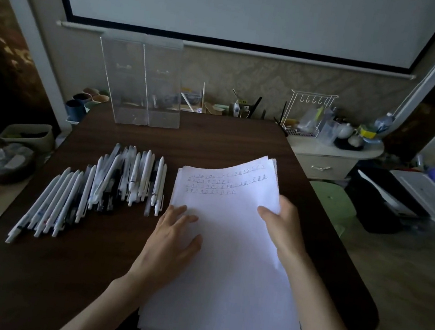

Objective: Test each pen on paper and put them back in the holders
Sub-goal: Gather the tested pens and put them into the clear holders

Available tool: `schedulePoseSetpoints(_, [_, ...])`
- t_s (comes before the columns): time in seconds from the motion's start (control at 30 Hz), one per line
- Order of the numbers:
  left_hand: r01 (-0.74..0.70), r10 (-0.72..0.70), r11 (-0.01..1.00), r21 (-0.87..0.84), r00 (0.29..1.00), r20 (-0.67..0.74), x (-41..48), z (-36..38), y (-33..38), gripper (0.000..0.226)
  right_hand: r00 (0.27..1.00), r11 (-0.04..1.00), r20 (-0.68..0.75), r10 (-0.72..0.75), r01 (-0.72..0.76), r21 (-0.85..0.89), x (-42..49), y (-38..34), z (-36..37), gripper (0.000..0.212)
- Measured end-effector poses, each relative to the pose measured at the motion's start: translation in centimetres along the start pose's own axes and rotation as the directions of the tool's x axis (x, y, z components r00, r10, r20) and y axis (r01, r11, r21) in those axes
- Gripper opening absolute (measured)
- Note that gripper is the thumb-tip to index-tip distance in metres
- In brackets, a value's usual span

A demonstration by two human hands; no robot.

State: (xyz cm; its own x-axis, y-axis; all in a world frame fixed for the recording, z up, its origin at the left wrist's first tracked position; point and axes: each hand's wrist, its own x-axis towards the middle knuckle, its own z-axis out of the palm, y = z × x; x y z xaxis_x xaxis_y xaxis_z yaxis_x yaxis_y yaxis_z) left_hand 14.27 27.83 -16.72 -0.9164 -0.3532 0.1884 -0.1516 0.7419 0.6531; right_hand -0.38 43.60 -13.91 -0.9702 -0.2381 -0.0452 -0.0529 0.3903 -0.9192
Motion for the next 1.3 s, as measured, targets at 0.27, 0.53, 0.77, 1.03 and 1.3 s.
schedulePoseSetpoints(0.27, [-0.036,0.000,0.972,0.232,0.988,0.156,8.2,3.2,1.0,0.054,0.978,0.922,-0.153,-0.141,0.074,-0.380,9.2,0.8,-0.9,0.021])
schedulePoseSetpoints(0.53, [-0.020,-0.051,0.931,0.365,0.982,0.183,18.7,5.2,0.0,0.055,0.970,0.969,-0.176,-0.169,0.131,-0.209,20.0,0.5,-0.5,0.057])
schedulePoseSetpoints(0.77, [0.006,-0.074,0.926,0.377,0.983,0.165,24.8,5.7,-1.7,0.055,0.973,0.933,-0.118,-0.200,0.153,-0.326,27.1,0.8,1.5,0.061])
schedulePoseSetpoints(1.03, [0.015,-0.073,0.932,0.363,0.986,0.148,24.9,5.5,-1.8,0.056,0.927,0.662,-0.088,-0.364,0.191,-0.725,27.8,0.4,2.2,0.063])
schedulePoseSetpoints(1.3, [0.064,-0.069,0.937,0.342,0.998,0.001,22.0,-3.1,-2.3,0.034,0.858,0.776,0.140,-0.495,0.509,-0.373,23.7,-6.4,6.3,0.047])
